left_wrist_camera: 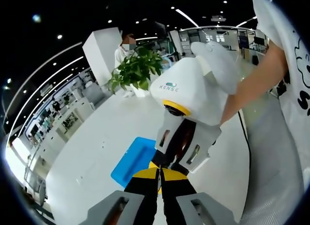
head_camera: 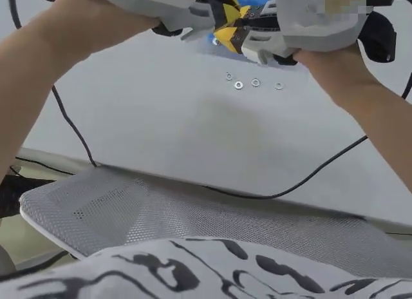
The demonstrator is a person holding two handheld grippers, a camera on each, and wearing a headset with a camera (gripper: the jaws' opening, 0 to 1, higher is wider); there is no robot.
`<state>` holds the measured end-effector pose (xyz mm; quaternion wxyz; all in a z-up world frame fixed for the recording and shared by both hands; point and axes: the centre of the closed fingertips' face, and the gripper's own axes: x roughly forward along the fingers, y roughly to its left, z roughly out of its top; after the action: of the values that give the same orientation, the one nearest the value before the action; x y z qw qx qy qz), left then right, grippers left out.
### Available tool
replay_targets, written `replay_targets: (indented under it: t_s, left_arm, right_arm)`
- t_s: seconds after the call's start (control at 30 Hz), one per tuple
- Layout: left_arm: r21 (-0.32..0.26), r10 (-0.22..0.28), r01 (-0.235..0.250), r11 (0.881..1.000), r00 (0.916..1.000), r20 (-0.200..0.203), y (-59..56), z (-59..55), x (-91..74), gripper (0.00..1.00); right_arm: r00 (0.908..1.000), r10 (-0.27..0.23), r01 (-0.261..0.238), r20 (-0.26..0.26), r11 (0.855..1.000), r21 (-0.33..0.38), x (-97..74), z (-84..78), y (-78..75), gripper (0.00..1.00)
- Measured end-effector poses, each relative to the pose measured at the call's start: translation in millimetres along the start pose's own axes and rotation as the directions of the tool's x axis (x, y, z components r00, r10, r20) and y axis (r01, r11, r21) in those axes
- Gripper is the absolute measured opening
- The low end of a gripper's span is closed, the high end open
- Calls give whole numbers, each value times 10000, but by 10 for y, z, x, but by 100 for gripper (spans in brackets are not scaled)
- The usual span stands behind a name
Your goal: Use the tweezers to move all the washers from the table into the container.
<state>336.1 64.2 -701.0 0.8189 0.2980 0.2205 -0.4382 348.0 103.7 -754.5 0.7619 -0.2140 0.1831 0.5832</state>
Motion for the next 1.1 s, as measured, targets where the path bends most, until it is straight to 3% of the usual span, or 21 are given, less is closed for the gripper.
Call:
replay_targets:
  t_s: [0.07, 0.13, 0.37, 0.77, 1.1]
  left_arm:
    - [60, 27, -27, 10000, 10000, 27, 48, 14, 8, 0]
    - [174, 87, -89, 9998, 9999, 84, 85, 34, 3, 0]
    - [310, 280, -285, 9991, 9995, 163, 227, 88, 32, 0]
    - [213, 532, -536, 9983, 9984, 215, 434, 34, 221, 0]
    - [80, 503, -503, 9987, 9987, -5, 433, -58, 330, 0]
  right_arm:
    - [9999, -91, 91, 51, 9999, -50, -7, 29, -22, 4]
    - [9998, -187, 188, 98, 9998, -86, 7, 12, -149, 4]
    - [9985, -512, 518, 180, 9981, -332, 32, 79, -270, 4]
    - [9959, -904, 897, -101, 9944, -554, 120, 21, -485, 4]
    - [9963, -775, 759, -368, 9962, -427, 293, -135, -573, 4]
